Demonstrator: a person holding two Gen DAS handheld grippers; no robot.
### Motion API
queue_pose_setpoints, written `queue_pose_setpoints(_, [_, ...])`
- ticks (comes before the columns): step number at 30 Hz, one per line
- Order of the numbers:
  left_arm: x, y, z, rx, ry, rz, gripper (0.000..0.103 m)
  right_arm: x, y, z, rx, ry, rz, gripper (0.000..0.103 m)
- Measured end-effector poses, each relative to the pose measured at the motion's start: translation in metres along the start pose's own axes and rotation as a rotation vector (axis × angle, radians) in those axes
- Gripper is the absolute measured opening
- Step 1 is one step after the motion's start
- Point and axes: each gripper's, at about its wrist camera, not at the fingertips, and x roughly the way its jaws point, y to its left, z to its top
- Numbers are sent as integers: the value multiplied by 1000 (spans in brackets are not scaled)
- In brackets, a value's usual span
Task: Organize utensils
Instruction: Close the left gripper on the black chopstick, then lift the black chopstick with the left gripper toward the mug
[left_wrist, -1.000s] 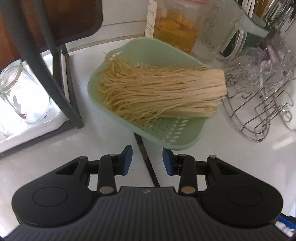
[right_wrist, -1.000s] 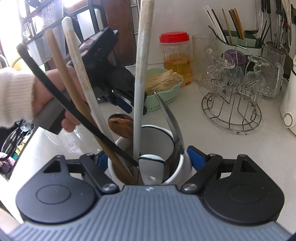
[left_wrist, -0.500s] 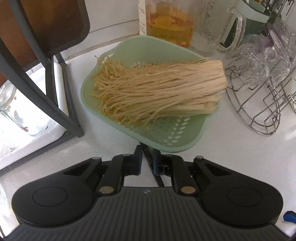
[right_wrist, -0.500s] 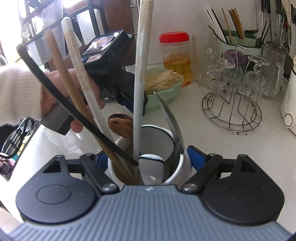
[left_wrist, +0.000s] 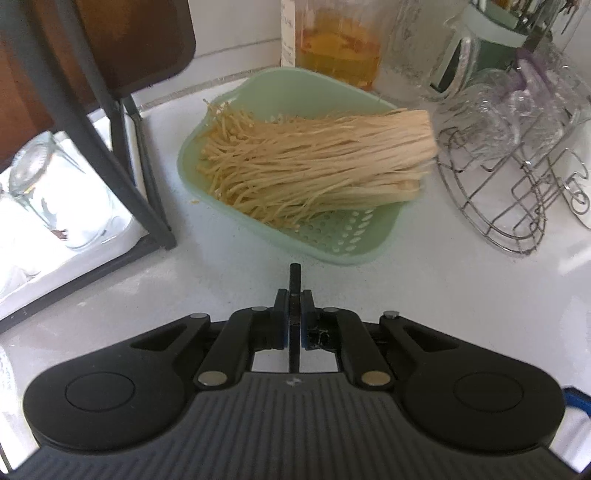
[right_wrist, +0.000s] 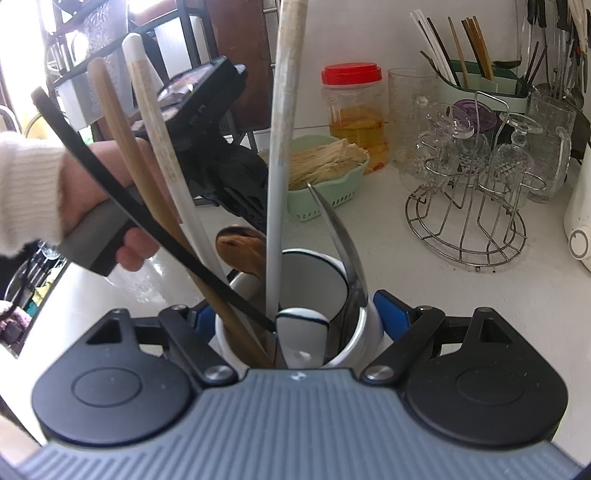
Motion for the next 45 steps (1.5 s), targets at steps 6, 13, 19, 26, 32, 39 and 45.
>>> queue_pose_setpoints(6, [-34,2,-14,-17,-55,-8,7,2,-2,1,-4,2,13,88])
queue_pose_setpoints(13, [-77,10,-35,-68,-124,-15,7,5,-4,3,-12,4,25,88])
queue_pose_setpoints(19, [-119,17,-64,-108,-194,-11,7,8,-3,7,-2,15,16,88])
queue_pose_setpoints(26, [-158,20,-90,-160,-251,-27,7,9,-1,8,14,14,1,88])
queue_pose_setpoints(32, [-191,18,-106,-197,-297,-66,6,8,0,6,8,4,-1,88])
queue_pose_setpoints(39, [-218,5,-123,-209,-339,-109,6,6,-1,4,9,-7,3,88])
queue_pose_setpoints(45, [-236,-3,-130,-204,-368,-123,6,7,-2,5,1,-9,11,88])
